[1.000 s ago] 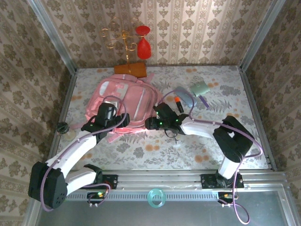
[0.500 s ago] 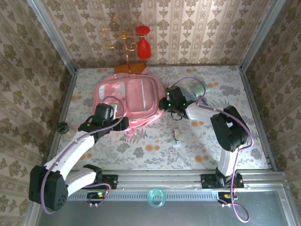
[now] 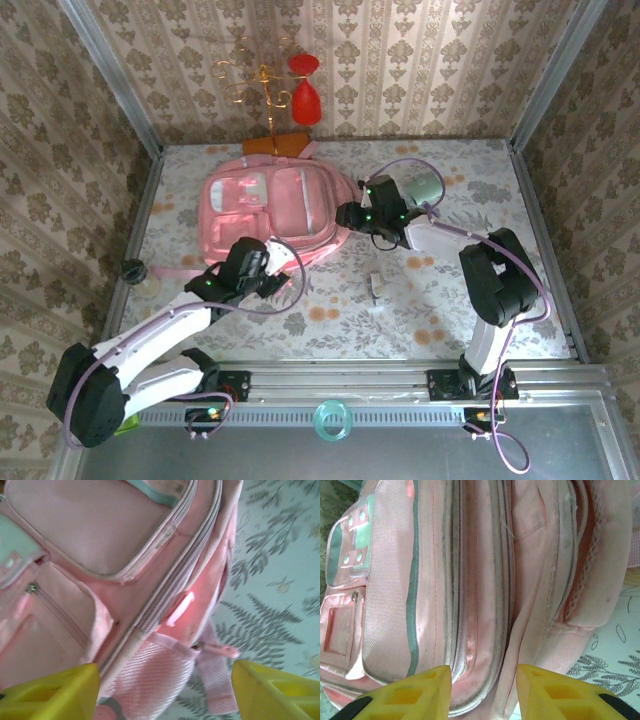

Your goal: Pack the student bag

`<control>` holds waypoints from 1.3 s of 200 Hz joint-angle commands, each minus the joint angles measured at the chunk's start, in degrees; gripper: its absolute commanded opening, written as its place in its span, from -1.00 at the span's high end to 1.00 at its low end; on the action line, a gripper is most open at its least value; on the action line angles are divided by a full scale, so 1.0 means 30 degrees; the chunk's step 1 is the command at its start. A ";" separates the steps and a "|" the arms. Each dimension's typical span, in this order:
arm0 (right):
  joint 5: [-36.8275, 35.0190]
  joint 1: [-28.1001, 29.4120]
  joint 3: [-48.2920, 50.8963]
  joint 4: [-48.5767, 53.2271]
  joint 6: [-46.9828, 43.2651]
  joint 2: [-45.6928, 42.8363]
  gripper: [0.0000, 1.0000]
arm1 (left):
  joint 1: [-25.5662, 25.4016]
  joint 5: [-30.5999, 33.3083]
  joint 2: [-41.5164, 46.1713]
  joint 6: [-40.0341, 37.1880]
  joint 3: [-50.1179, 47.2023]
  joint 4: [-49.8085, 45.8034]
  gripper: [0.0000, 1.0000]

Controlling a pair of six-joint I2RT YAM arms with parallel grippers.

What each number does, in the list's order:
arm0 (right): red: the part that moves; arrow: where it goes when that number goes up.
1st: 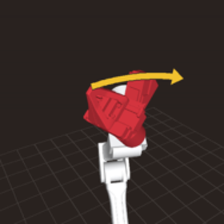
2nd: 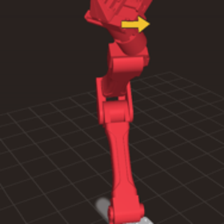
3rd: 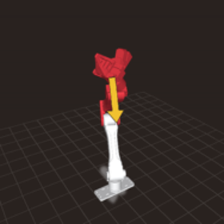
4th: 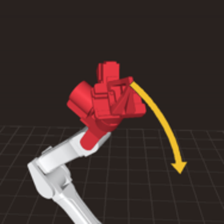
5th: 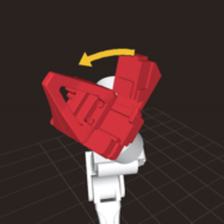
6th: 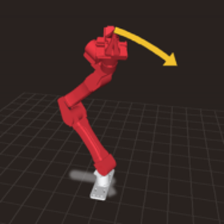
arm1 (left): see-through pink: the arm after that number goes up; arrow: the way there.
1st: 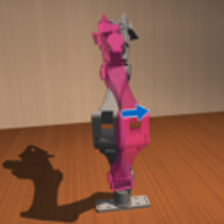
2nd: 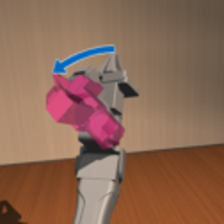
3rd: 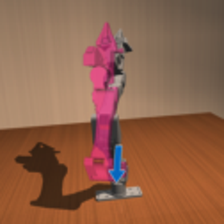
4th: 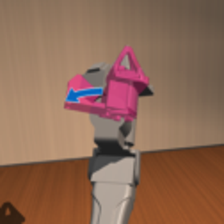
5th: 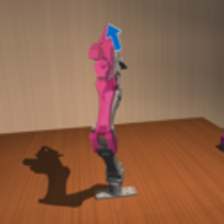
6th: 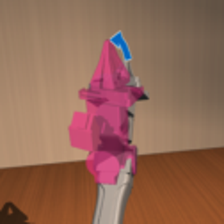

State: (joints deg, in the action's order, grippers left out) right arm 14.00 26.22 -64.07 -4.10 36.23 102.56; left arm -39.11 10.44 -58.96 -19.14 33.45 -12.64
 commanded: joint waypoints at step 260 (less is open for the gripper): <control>0.1776 0.3009 0.7063 -0.3208 -0.2764 -0.5338 0.13 | 0.3282 -0.4094 -0.3739 -0.8165 -0.2665 0.8050 1.00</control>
State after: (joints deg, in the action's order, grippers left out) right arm 21.50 32.23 -45.82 -7.68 33.21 88.53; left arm -30.06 5.39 -76.53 -48.60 26.15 8.19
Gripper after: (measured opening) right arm 0.422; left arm 0.058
